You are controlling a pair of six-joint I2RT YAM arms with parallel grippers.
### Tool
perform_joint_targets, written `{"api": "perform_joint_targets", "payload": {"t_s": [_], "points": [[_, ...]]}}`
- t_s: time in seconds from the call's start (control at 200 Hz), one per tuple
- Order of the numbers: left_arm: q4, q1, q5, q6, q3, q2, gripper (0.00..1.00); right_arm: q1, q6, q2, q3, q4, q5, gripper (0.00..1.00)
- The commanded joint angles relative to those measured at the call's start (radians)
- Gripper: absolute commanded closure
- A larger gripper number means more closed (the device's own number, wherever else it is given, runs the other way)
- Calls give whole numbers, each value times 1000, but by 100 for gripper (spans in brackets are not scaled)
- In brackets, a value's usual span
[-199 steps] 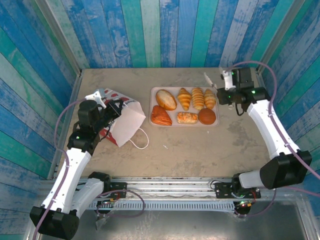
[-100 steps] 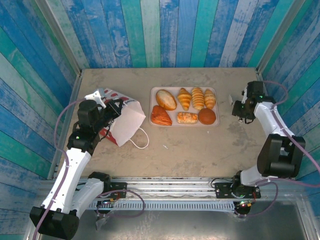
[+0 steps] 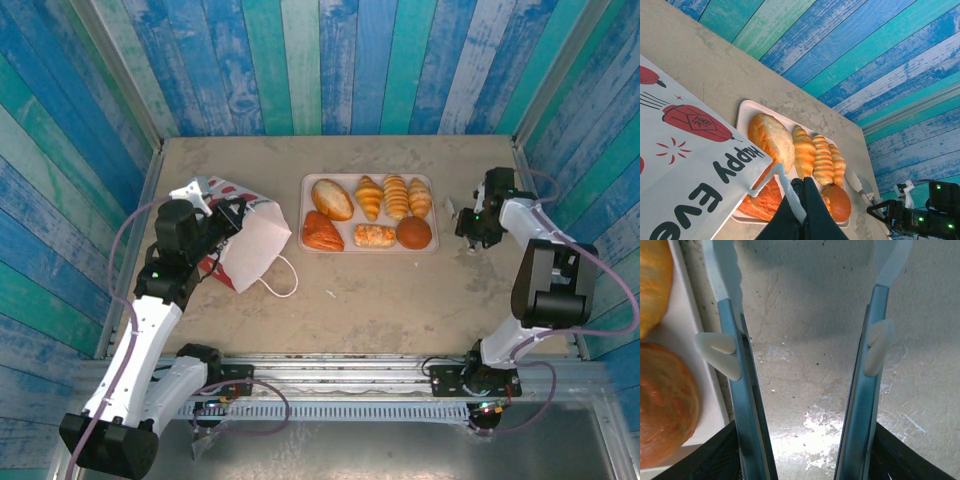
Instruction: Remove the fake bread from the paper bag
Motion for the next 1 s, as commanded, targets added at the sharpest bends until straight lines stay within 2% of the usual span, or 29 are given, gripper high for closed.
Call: {"api": "perform_joint_targets", "payload": {"t_s": [0.0, 0.356, 0.506, 0.746, 0.851, 0.997], "points": [[5, -3, 2, 6, 32, -16, 100, -5, -16, 27, 6, 11, 14, 40], [-4, -2, 3, 5, 43, -13, 100, -5, -16, 123, 40, -14, 47, 35], [-9, -2, -2, 8, 44, -16, 100, -5, -8, 126, 38, -14, 58, 33], [-1, -2, 3, 5, 39, -8, 100, -7, 7, 125, 43, -29, 80, 25], [-7, -2, 3, 8, 42, -11, 100, -6, 16, 106, 43, -36, 83, 24], [-13, -2, -5, 10, 44, -21, 100, -7, 38, -18, 36, -46, 87, 22]]}}
